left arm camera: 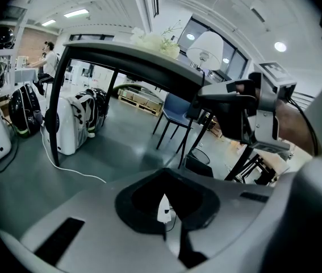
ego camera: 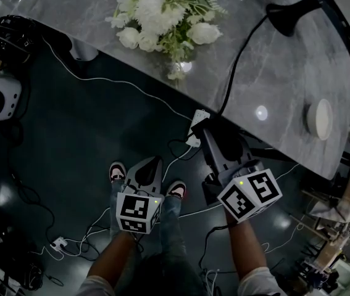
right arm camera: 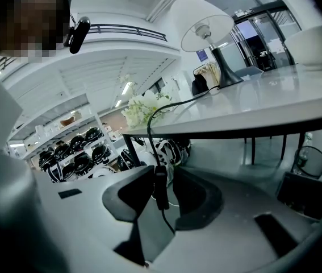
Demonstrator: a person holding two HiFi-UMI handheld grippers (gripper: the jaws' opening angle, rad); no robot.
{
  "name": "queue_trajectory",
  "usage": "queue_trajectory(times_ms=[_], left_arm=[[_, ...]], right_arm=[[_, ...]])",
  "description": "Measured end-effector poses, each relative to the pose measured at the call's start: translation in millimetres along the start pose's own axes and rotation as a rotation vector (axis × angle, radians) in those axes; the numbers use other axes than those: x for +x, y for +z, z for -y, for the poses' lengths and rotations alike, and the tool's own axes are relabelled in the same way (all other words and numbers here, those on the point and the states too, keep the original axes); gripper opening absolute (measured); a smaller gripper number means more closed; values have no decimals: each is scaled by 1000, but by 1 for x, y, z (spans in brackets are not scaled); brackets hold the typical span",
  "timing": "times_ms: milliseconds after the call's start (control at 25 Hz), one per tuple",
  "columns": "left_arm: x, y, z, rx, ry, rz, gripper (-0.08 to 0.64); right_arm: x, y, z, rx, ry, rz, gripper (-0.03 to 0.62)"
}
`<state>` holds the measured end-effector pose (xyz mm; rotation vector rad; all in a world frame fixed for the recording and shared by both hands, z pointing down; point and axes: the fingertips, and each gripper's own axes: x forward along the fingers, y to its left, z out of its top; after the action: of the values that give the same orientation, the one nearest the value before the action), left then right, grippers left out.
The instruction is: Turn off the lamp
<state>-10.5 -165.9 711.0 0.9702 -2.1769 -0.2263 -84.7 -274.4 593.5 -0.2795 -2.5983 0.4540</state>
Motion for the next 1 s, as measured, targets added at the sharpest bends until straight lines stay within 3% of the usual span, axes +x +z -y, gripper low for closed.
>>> queue_trajectory(times_ms=[440,640,840,1000], left_arm=[[0,-10,12,11,-7,-12,-5],[2,-13,21,14,-15,-12,-5],[5,-20,23,13,-12,-21,-5],[6,-27,26,12,-9,-25,-5]], right_arm=[[-31,-7,4,36,-37,42,98],[-44,-34,13,94,-79,12,92],[-53,-73,29,167,-155,-32,44],[-59,-105,33,240,-168,-68,5]])
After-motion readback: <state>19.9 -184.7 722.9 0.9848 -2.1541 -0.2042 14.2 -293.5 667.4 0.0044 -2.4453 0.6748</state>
